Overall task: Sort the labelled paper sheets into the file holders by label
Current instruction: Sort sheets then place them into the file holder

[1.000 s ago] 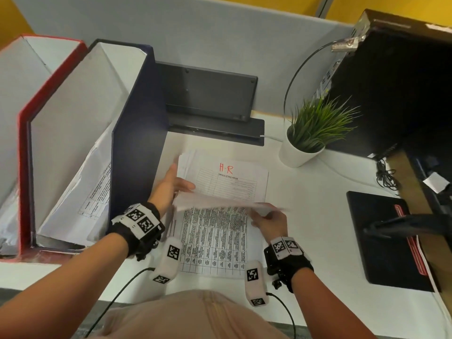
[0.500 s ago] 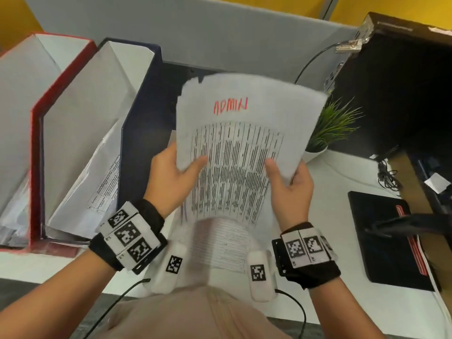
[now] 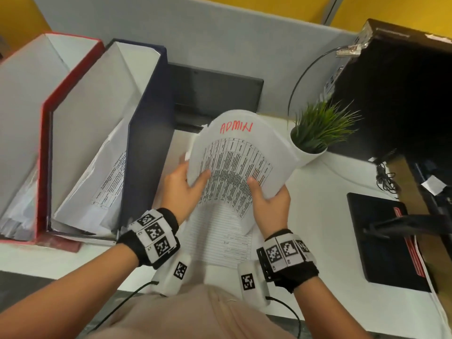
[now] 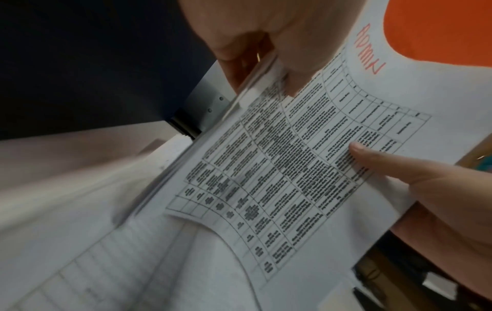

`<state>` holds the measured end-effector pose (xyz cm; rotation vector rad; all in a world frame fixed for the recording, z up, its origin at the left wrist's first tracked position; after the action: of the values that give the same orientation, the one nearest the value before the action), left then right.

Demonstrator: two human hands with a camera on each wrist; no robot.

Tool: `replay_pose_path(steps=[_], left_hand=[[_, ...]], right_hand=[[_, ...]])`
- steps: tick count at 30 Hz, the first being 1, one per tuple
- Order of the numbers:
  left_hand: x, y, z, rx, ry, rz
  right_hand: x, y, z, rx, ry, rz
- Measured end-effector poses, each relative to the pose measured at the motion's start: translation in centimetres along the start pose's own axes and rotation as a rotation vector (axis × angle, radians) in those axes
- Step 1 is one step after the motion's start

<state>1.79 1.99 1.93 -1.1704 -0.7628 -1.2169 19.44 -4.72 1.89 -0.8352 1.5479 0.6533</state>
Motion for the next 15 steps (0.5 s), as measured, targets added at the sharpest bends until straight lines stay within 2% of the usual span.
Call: replay_pose_path(steps=[3,5,10,13,15], left_hand=[[-1.6,0.5,-0.7,-0.094,-0.138,0.040],[-1.3,0.5,-0.7,-0.078,-0.163,0.013],[3.3,-1.4,1.4,-0.014,-0.075,0.034],[6.5,-3.9,3.1,-0.020,0.005,0.070],[8.3,-6.2,4.1,-0.007,0.025,0.105]], right_hand=[[1.1,0.3,-0.4,-0.008,0.044,-0.068],[1.2,0.2,-0.3,-0.002,0.041,-0.065],[-1.8,0.2,0.8,-0.020,-0.064,0.001],[-4.0,0.5,1.1,-0.076,-0.171,0.062],[-4.5,0.7,1.2,-0.139,-0.178,0.089]])
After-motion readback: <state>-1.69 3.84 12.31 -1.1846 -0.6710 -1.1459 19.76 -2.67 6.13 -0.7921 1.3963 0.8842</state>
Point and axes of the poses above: each hand's wrist, its own z-axis towards the middle knuckle, its own y-axis out of the palm, x = y × z, the point moved 3 cm from there along z, towards the middle knuckle, and after that the axes turned 9 degrees about y, right-handed, at the moved point
